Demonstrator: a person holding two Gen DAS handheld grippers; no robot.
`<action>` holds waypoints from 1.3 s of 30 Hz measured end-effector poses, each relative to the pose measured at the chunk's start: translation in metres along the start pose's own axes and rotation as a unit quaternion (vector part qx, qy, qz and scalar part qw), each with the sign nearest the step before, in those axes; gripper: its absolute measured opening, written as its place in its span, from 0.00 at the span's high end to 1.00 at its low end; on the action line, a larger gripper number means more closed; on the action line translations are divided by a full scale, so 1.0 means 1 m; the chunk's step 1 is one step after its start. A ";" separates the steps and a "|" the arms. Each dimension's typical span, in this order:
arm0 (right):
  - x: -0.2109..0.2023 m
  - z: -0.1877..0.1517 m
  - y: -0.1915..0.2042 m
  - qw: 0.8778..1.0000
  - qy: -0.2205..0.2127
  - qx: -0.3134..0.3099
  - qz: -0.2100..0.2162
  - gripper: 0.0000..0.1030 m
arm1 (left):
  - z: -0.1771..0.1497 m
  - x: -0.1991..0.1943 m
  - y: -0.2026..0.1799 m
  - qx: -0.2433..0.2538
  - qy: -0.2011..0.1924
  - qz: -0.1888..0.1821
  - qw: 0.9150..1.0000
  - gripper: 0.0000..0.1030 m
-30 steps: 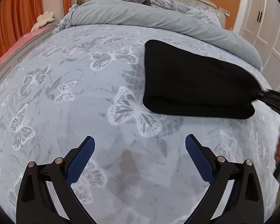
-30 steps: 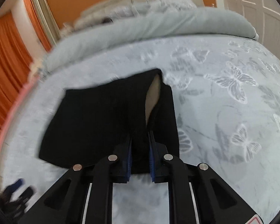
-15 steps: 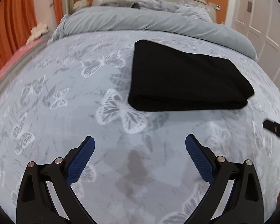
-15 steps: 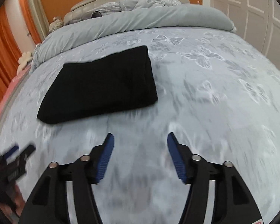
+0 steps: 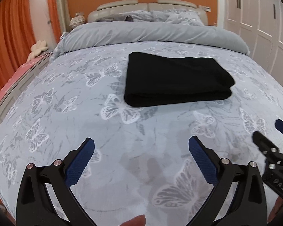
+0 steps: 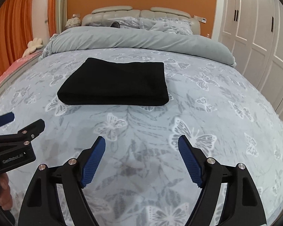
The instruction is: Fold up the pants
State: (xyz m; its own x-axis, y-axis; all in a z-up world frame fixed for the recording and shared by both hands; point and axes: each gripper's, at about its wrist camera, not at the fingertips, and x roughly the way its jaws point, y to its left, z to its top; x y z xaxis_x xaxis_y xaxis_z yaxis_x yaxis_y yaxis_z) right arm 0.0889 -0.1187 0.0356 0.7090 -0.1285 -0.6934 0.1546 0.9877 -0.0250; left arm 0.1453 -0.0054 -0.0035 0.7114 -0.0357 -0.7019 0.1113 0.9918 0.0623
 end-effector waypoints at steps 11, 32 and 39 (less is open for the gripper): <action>0.015 -0.004 -0.017 0.997 0.039 0.058 0.028 0.25 | -0.005 0.011 -0.008 0.004 0.021 -0.009 1.000 0.05; 0.021 -0.005 -0.009 0.997 0.049 0.051 0.037 0.25 | -0.011 0.016 -0.007 -0.003 0.035 -0.013 0.999 0.05; 0.022 -0.005 -0.003 0.997 0.048 0.044 0.038 0.25 | -0.011 0.015 -0.008 -0.001 0.033 -0.011 0.999 0.05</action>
State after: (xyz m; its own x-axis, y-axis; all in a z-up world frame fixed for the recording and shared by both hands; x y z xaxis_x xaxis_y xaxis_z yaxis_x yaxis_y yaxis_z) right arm 0.1006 -0.1240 0.0171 0.6528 -0.0402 -0.7564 0.1652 0.9821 0.0904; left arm 0.1477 -0.0125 -0.0223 0.6622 -0.0489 -0.7478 0.1247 0.9911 0.0456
